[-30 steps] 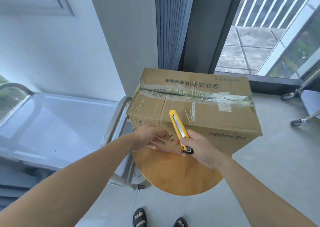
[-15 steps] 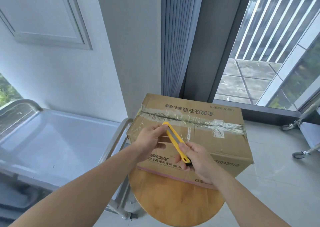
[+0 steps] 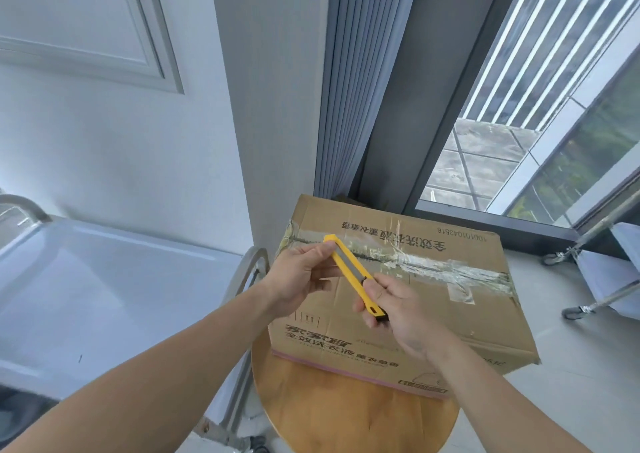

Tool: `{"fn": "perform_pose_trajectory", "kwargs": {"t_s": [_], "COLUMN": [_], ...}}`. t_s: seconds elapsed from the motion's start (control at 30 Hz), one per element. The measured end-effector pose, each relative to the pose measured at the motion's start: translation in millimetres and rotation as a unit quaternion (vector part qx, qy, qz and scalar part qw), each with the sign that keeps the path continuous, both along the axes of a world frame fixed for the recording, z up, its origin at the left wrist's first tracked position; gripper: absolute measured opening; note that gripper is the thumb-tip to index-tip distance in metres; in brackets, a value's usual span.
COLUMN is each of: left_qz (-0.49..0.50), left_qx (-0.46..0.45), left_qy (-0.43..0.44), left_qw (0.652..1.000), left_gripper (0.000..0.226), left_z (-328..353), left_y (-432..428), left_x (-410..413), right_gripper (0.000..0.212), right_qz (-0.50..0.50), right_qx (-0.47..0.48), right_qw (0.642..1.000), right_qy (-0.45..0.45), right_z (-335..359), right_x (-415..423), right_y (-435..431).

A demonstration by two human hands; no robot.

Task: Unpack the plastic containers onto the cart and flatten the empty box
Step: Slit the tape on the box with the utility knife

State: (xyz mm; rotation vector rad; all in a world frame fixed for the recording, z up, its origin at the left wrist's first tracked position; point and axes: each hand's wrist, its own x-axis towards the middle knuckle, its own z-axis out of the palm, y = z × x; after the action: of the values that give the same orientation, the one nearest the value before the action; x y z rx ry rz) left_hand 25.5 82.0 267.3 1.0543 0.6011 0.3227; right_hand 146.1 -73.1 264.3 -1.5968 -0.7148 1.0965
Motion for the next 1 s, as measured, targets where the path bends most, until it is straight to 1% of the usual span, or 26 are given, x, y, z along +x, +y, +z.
{"fn": "perform_pose_trajectory", "kwargs": {"t_s": [0.13,0.27,0.37,0.53,0.6,0.7,0.77,0.83,0.9,0.97,1.0], "left_qz": [-0.008,-0.027,-0.035,-0.049,-0.052,-0.049,-0.034,-0.015,-0.004,0.007,0.018], "left_qx": [-0.022,-0.032,-0.031,-0.026,-0.019,0.007,0.02,0.013,0.008,0.031,0.049], "left_qy": [-0.013,-0.026,-0.022,-0.007,0.001,0.02,0.037,0.054,0.086,0.14,0.171], "left_qw": [1.0,0.999,0.999,0.998,0.998,0.999,0.999,0.998,0.996,0.99,0.984], "left_gripper": [0.024,0.026,0.026,0.026,0.027,0.031,0.034,0.037,0.039,0.042,0.04], "left_z": [-0.5,-3.7,-6.1,-12.1,-16.1,-21.0,-22.9,-23.5,-23.3,-23.9,-24.5], "left_y": [25.8,50.3,64.0,81.2,86.4,92.5,95.5,99.2,103.2,108.6,111.4], "left_x": [4.9,8.4,12.2,23.2,27.4,34.6,37.3,38.1,35.7,31.5,28.4], "right_gripper": [0.022,0.022,0.022,0.026,0.03,0.031,0.028,0.026,0.023,0.02,0.019], "right_qz": [-0.045,-0.081,-0.111,-0.113,-0.083,0.02,0.062,0.098,0.133,0.156,0.159], "right_qx": [-0.001,0.011,0.002,-0.027,-0.052,-0.083,-0.078,-0.064,-0.065,-0.075,-0.081], "right_qw": [0.999,0.997,0.994,0.993,0.995,0.996,0.994,0.993,0.988,0.981,0.978], "right_qy": [-0.007,-0.009,-0.01,-0.024,-0.013,-0.021,-0.036,-0.034,-0.05,-0.092,-0.105], "right_z": [-1.8,-3.7,-6.0,-6.2,-3.9,2.6,5.7,7.7,8.2,6.4,4.7], "right_x": [-4.8,-7.8,-6.6,6.2,16.1,33.2,41.8,48.1,52.9,57.6,59.2], "right_y": [28.6,53.8,68.8,84.5,90.4,103.7,112.7,120.4,126.7,133.6,136.9]}}
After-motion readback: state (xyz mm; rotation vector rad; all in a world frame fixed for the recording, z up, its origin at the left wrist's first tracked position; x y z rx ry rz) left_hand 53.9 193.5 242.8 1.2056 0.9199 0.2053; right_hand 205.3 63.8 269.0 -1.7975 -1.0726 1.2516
